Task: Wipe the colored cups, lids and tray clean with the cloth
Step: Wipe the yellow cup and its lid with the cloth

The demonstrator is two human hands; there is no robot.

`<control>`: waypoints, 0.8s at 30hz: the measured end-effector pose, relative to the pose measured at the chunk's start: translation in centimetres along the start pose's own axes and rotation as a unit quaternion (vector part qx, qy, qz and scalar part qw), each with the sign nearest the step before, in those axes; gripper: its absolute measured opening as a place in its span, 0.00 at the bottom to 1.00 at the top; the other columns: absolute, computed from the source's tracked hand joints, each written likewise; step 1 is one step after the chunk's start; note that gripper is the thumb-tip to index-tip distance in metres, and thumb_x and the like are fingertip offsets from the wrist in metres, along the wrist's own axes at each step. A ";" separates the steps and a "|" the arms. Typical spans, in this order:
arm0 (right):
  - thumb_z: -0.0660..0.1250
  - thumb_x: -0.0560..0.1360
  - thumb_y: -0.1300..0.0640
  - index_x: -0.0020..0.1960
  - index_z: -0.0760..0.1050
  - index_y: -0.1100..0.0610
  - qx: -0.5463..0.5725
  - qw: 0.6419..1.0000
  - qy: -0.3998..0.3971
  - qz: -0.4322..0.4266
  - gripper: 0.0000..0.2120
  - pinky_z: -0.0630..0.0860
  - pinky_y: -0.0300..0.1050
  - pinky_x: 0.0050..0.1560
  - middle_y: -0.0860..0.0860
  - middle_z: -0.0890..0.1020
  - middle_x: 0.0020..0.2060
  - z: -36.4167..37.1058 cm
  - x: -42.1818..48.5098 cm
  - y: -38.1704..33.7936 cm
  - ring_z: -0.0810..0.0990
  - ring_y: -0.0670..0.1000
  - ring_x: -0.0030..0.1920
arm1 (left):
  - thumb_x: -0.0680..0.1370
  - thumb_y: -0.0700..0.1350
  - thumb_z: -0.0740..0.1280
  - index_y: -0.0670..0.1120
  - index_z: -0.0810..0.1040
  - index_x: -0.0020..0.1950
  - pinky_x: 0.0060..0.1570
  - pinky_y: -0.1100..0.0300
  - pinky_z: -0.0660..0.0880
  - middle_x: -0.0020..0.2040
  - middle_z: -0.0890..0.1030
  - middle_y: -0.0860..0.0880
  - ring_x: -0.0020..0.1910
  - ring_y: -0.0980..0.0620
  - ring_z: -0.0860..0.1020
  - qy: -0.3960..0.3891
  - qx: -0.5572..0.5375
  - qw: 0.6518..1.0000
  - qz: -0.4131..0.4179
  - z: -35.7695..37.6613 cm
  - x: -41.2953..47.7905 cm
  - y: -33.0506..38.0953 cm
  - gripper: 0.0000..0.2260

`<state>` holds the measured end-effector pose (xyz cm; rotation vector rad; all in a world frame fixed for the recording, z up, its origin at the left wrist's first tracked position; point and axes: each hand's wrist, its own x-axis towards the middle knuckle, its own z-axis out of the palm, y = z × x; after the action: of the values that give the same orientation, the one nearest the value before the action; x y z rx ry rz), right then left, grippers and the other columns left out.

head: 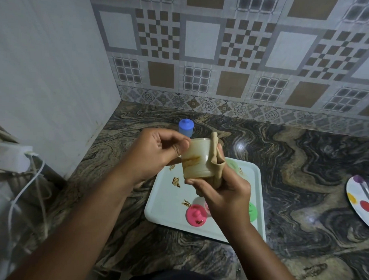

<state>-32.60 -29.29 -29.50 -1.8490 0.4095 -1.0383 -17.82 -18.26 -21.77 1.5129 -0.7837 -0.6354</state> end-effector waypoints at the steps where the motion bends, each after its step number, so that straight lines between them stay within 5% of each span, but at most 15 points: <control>1: 0.78 0.68 0.41 0.53 0.81 0.71 -0.027 0.999 0.001 -0.023 0.33 0.80 0.49 0.34 0.54 0.82 0.30 0.1 0.0 -0.1 0.81 0.52 0.30 | 0.71 0.48 0.72 0.48 0.86 0.45 0.47 0.47 0.83 0.45 0.86 0.45 0.49 0.40 0.84 0.021 0.022 1.000 -0.001 0.1 0.1 0.1 0.07; 3: 0.76 0.69 0.42 0.54 0.81 0.73 -0.100 0.992 0.013 -0.080 0.33 0.76 0.28 0.43 0.57 0.85 0.34 0.5 -0.1 -0.4 0.76 0.39 0.34 | 0.72 0.48 0.73 0.50 0.85 0.41 0.47 0.47 0.83 0.42 0.86 0.47 0.46 0.43 0.84 0.035 0.116 0.992 0.036 0.2 0.3 0.4 0.03; 5: 0.77 0.69 0.46 0.59 0.78 0.74 -0.143 0.982 0.021 -0.121 0.33 0.66 0.19 0.46 0.62 0.84 0.36 0.8 -0.3 -0.4 0.70 0.37 0.38 | 0.75 0.44 0.73 0.52 0.84 0.40 0.47 0.55 0.81 0.41 0.86 0.52 0.43 0.52 0.84 0.042 0.203 0.975 0.083 0.5 0.5 1.1 0.05; 9: 0.80 0.68 0.52 0.64 0.74 0.74 -0.149 0.979 0.039 -0.133 0.35 0.69 0.21 0.48 0.61 0.85 0.39 0.7 -0.5 0.1 0.74 0.40 0.38 | 0.76 0.44 0.73 0.52 0.85 0.43 0.45 0.70 0.76 0.42 0.86 0.57 0.44 0.62 0.83 0.038 0.226 0.967 0.112 1.0 0.1 1.6 0.03; 12: 0.80 0.66 0.53 0.66 0.74 0.71 -0.129 0.985 0.038 -0.105 0.36 0.76 0.30 0.43 0.55 0.87 0.41 0.2 -0.3 0.3 0.77 0.36 0.38 | 0.75 0.49 0.71 0.46 0.86 0.52 0.54 0.53 0.80 0.49 0.87 0.51 0.51 0.54 0.84 -0.001 0.118 0.991 0.058 0.6 0.1 0.9 0.10; 15: 0.77 0.69 0.49 0.66 0.75 0.71 -0.128 0.985 0.030 -0.109 0.34 0.78 0.37 0.39 0.54 0.85 0.38 0.3 -0.1 0.6 0.78 0.48 0.33 | 0.72 0.50 0.71 0.51 0.86 0.45 0.53 0.42 0.81 0.45 0.87 0.51 0.48 0.49 0.85 0.007 0.099 0.995 0.030 0.0 0.5 0.5 0.06; 17: 0.76 0.70 0.49 0.66 0.75 0.71 -0.149 0.977 0.038 -0.144 0.33 0.79 0.31 0.47 0.59 0.85 0.41 0.6 -0.1 0.6 0.81 0.52 0.38 | 0.75 0.47 0.72 0.54 0.84 0.40 0.51 0.47 0.81 0.41 0.86 0.54 0.45 0.51 0.83 0.015 0.168 0.985 0.044 0.1 1.0 0.4 0.04; 20: 0.76 0.71 0.50 0.68 0.71 0.65 -0.188 0.962 0.044 -0.191 0.32 0.80 0.37 0.54 0.65 0.84 0.55 0.7 -0.1 1.0 0.86 0.57 0.50 | 0.76 0.43 0.72 0.53 0.83 0.39 0.46 0.66 0.75 0.40 0.84 0.57 0.42 0.59 0.81 0.025 0.265 0.960 0.091 1.3 0.8 1.1 0.07; 22: 0.77 0.70 0.49 0.69 0.72 0.64 -0.170 0.970 0.043 -0.166 0.33 0.80 0.36 0.52 0.63 0.85 0.55 0.6 -0.1 1.3 0.87 0.56 0.48 | 0.76 0.44 0.72 0.51 0.84 0.42 0.44 0.73 0.73 0.41 0.84 0.57 0.43 0.63 0.81 0.034 0.270 0.957 0.102 1.7 0.6 1.4 0.04; 24: 0.77 0.70 0.46 0.67 0.76 0.66 -0.126 0.985 0.044 -0.105 0.33 0.80 0.36 0.46 0.58 0.87 0.48 0.3 -0.1 1.3 0.84 0.52 0.39 | 0.77 0.47 0.72 0.49 0.86 0.47 0.48 0.69 0.76 0.44 0.86 0.57 0.46 0.63 0.82 0.024 0.222 0.970 0.096 1.4 0.7 1.1 0.04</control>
<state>-32.24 -29.70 -30.67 -2.1113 0.4208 -1.2618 -18.59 -19.71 -20.78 1.8192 -1.0694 -0.2849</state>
